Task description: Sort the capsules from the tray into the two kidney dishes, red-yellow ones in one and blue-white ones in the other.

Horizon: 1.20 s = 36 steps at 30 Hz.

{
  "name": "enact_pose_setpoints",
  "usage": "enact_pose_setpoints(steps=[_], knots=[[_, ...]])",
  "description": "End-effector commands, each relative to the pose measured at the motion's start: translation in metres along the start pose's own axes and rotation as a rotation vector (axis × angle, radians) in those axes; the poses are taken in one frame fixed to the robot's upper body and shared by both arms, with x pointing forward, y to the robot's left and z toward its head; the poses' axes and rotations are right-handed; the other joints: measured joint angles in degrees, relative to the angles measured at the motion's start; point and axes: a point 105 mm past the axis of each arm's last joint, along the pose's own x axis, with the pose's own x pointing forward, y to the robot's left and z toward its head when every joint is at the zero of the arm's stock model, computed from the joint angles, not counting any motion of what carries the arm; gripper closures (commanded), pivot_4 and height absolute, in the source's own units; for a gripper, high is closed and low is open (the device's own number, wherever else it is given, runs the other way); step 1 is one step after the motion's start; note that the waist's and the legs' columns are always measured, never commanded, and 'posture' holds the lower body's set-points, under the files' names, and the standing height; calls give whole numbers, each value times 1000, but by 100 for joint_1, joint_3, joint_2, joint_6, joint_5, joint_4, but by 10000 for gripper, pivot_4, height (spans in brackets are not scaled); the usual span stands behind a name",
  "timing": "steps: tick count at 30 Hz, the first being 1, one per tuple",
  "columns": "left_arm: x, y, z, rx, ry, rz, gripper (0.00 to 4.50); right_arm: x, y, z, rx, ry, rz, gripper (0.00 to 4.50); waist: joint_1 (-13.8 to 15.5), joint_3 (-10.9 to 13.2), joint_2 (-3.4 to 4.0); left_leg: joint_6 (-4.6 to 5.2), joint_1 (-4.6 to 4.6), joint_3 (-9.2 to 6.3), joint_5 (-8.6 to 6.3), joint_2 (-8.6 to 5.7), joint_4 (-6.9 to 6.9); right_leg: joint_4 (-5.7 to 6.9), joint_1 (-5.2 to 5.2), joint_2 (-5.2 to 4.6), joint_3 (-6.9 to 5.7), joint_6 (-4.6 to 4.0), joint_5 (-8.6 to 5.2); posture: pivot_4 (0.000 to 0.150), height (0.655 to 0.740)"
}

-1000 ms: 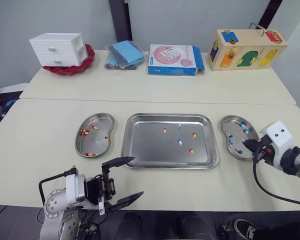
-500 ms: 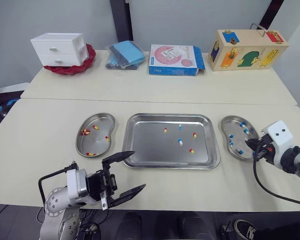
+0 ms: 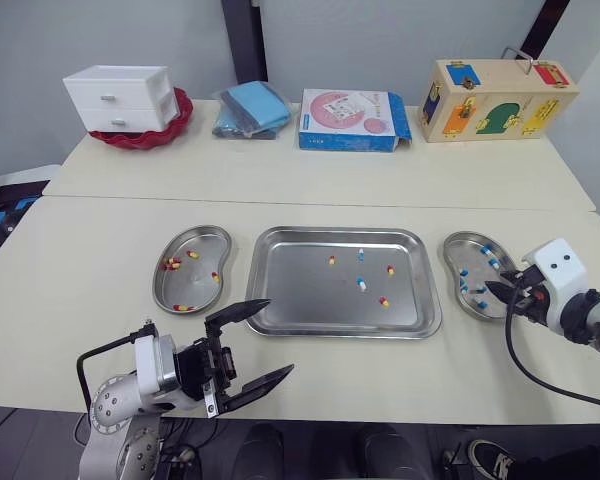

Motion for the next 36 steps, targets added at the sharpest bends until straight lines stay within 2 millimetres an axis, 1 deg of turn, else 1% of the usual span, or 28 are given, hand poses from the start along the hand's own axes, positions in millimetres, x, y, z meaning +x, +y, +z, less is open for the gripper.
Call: enact_pose_setpoints(steps=[1,5,6,11,17,18,21,24,26,29,31,33,34,36], knots=[[1,-2,6,31,-7,-16,0,-2,-3,8,-31,-25,-8,15136,0,0,0,0,0,0,0,0,0,0,0,0,0,0,0,1500,7400],[-1,-2,6,30,-3,-14,0,-2,-2,8,-34,-24,-6,2624,0,0,0,0,0,0,0,0,0,0,0,0,0,0,0,1500,7400],[-1,-2,6,30,-3,-14,0,-2,-2,8,-34,-24,-5,135,0,0,0,0,0,0,0,0,0,0,0,0,0,0,0,1500,7400],[-3,2,6,28,4,17,0,-5,-1,7,-28,-33,6,135,1,0,0,0,0,0,0,0,0,0,0,0,0,0,0,1500,7400],[-4,15,17,46,55,121,0,-22,15,12,-35,-115,161,135,9,0,0,0,0,-3,0,0,1,1,3,0,-2,0,0,1500,7400],[-7,21,20,47,91,159,0,-30,23,14,-45,-151,229,135,10,0,0,0,2,-3,0,1,1,0,6,0,-3,0,0,1500,7400],[-27,42,23,28,243,300,0,-53,47,6,-89,-176,417,135,31,0,0,0,7,-12,0,2,-1,-4,17,1,-11,1,-1,1500,7400],[-53,52,22,3,395,393,0,-66,60,-7,-106,-169,521,135,22,0,0,1,20,-14,-1,1,-2,-10,34,0,-13,0,-2,1500,7400],[-73,56,22,-19,488,444,0,-72,63,-14,-117,-177,550,135,3,1,-1,0,32,-8,-1,2,-1,-19,50,-1,-8,2,-1,1500,7400],[-110,66,27,-21,633,532,0,-76,65,-29,-141,-167,574,135,-7,4,-6,0,50,-4,-1,5,-4,-24,63,1,-5,2,-1,1500,7400],[-130,70,28,-29,726,549,0,-78,65,-38,-141,-154,592,135,-2,4,-6,0,55,-4,-1,5,-6,-25,65,1,-6,2,-3,1500,7400],[-155,72,26,-62,852,570,0,-77,63,-49,-153,-134,606,135,-2,4,-7,0,54,0,-1,4,-6,-32,65,1,-3,2,-3,1500,7400],[-164,73,25,-70,893,583,0,-77,62,-54,-160,-122,613,135,-2,4,-6,0,54,0,-1,4,-6,-34,65,1,-3,2,-3,1500,7400],[-173,80,29,-50,909,606,0,-75,61,-59,-163,-113,623,135,-4,5,-5,-1,54,3,-1,4,-10,-44,65,0,-1,2,-3,1500,7400]])
